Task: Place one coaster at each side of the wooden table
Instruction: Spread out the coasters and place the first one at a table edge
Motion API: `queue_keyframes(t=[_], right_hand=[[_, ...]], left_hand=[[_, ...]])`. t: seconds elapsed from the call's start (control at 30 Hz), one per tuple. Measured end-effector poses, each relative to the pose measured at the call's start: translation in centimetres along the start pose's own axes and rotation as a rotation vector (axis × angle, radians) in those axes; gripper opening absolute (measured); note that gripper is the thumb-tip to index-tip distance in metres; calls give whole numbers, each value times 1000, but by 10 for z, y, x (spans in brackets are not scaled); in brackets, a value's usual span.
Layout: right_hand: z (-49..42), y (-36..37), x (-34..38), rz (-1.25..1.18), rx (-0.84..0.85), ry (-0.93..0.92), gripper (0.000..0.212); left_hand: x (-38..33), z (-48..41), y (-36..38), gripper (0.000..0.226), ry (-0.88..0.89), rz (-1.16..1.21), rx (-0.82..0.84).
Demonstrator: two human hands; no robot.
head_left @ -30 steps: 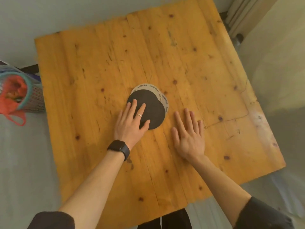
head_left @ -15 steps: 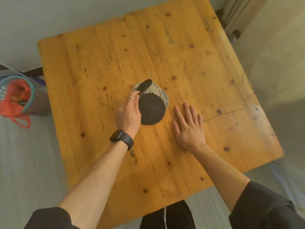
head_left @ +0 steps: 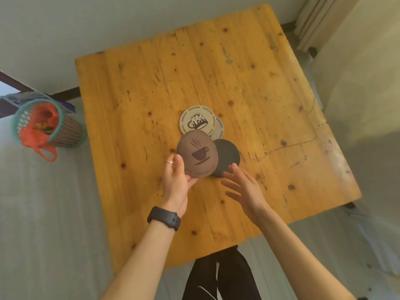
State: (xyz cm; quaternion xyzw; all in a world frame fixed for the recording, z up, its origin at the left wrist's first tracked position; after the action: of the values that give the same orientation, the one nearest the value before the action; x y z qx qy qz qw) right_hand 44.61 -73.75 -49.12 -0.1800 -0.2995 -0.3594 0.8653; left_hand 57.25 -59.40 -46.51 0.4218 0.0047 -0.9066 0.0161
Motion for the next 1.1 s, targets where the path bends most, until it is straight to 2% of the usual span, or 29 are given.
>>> queue_keyframes(t=[0.13, 0.27, 0.4, 0.5, 0.6, 0.67, 0.8, 0.9, 1.1], right_hand=[[10, 1, -19, -147, -4, 67, 43], [13, -18, -30, -279, -56, 70, 34], [17, -45, -42, -5, -154, -92, 23], [16, -73, -55, 232, -234, -181, 27], [17, -93, -70, 484, -267, -239, 20], [16, -101, -78, 563, -293, -259, 17], [8, -109, -77, 627, -345, -330, 14], [0, -109, -77, 644, -347, -351, 20], [-12, -111, -70, 686, -338, -400, 21]], left_hand=[[30, 18, 1, 27, -121, -25, 68], [56, 16, -9, 36, -148, -167, 35], [91, 23, -18, 39, -121, -422, 71], [110, 34, -28, 30, 15, -633, 34], [123, 52, -33, 21, 178, -793, 11], [128, 61, -34, 21, 242, -869, -53], [131, 66, -30, 24, 327, -946, -183], [133, 65, -31, 22, 322, -913, -266], [138, 68, -29, 14, 300, -831, -320]])
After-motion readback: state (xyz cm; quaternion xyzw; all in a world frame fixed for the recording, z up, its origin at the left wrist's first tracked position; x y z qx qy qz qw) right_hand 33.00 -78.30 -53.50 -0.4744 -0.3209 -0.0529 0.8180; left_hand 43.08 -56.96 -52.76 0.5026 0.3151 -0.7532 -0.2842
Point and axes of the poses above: each hand's wrist, its own z-axis away from the middle knuckle, its own y-axis out of the palm, x = y × z, the point moved 7 cm from there along -z, towards the middle knuckle, and after that the axes turned 15 degrees about -x, right-handed, at the moved point
